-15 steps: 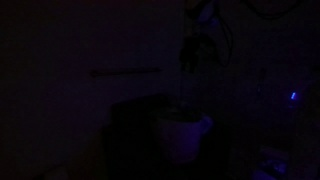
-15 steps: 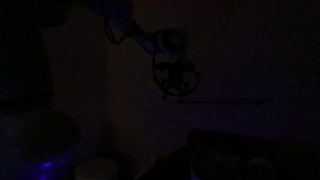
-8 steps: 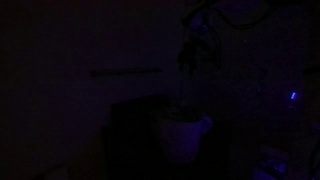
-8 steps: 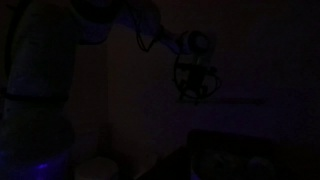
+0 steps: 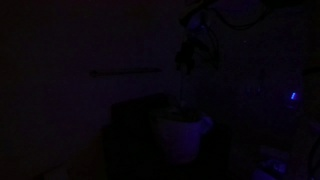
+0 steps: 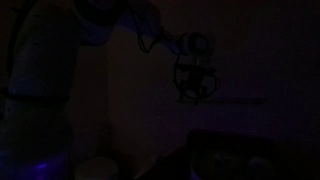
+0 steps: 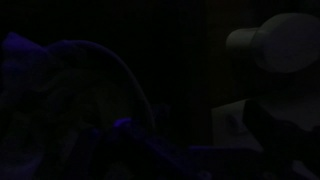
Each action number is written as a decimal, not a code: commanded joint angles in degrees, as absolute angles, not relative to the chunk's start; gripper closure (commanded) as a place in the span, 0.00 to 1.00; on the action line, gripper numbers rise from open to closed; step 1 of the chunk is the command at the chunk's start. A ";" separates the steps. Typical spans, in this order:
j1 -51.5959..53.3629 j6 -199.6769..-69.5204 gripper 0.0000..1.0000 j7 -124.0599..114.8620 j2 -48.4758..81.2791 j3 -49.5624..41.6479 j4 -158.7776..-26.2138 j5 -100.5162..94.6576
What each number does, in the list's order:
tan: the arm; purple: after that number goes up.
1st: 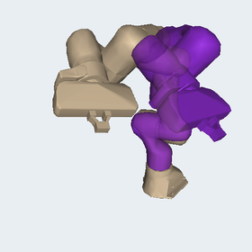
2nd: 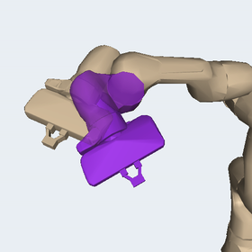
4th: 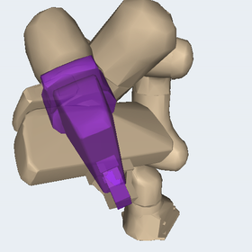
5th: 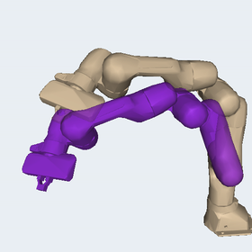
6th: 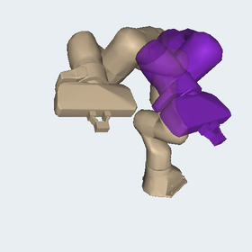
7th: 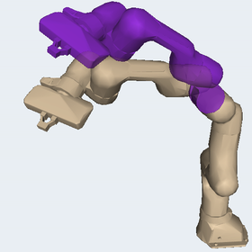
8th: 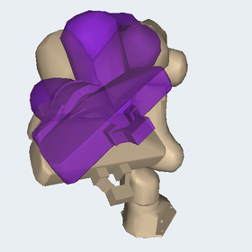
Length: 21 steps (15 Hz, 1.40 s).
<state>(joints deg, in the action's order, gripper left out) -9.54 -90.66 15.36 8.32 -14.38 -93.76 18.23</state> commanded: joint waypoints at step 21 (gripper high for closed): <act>-19.25 -87.60 0.00 -36.40 66.96 -7.53 -30.46 17.02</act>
